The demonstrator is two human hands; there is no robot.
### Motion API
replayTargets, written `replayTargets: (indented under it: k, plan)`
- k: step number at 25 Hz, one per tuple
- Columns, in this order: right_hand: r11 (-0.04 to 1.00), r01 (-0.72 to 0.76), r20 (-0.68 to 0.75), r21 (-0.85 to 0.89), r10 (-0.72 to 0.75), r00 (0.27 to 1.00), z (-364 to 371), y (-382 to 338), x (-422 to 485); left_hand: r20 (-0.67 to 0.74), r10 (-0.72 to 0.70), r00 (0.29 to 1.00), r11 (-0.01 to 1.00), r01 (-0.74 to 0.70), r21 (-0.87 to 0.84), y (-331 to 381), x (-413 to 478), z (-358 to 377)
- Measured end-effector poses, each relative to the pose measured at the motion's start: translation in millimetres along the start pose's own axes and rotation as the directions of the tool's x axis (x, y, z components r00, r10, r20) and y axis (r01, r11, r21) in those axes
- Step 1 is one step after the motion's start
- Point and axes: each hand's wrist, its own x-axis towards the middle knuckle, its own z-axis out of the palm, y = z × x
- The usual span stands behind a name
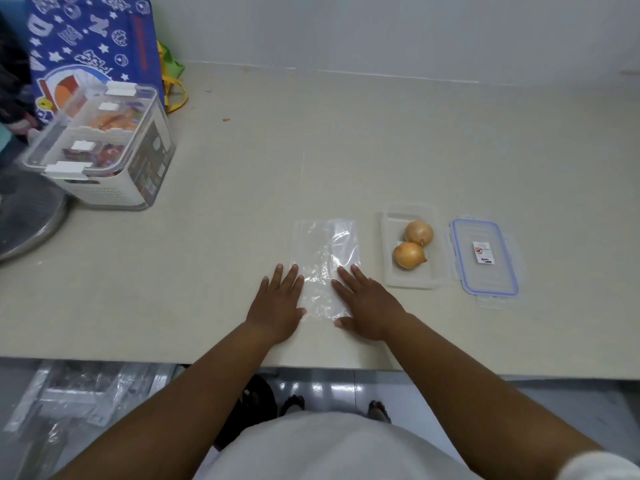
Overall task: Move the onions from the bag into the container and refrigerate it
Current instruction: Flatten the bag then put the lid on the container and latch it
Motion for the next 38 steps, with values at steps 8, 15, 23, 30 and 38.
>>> replayTargets:
  k: [8,15,23,30,38]
  plan:
    - [0.941,-0.125,-0.339,0.313,0.234,0.911,34.6,3.6,-95.8,-0.447,0.135,0.884,0.933,-0.266,-0.243,61.2,-8.8,-15.5]
    - [0.761,-0.399,-0.34,0.512,0.605,0.72,21.8,127.6,-150.9,-0.327,0.173,0.929,0.738,-0.343,-0.582,187.4,40.4,-54.3]
    - [0.417,-0.59,-0.098,0.692,0.864,0.495,-14.7,270.4,-133.4,0.021,-0.05,0.999,0.647,0.049,-0.761,330.8,132.2,-66.7]
    - [0.378,-0.647,0.069,0.662,0.829,0.554,-12.8,317.1,-118.0,0.149,-0.332,0.932,0.747,0.356,-0.561,360.9,173.9,-50.7]
    - [0.265,-0.591,0.158,0.762,0.808,0.567,-4.6,332.2,-130.7,0.189,-0.416,0.889,0.674,0.441,-0.592,366.6,186.0,-51.9]
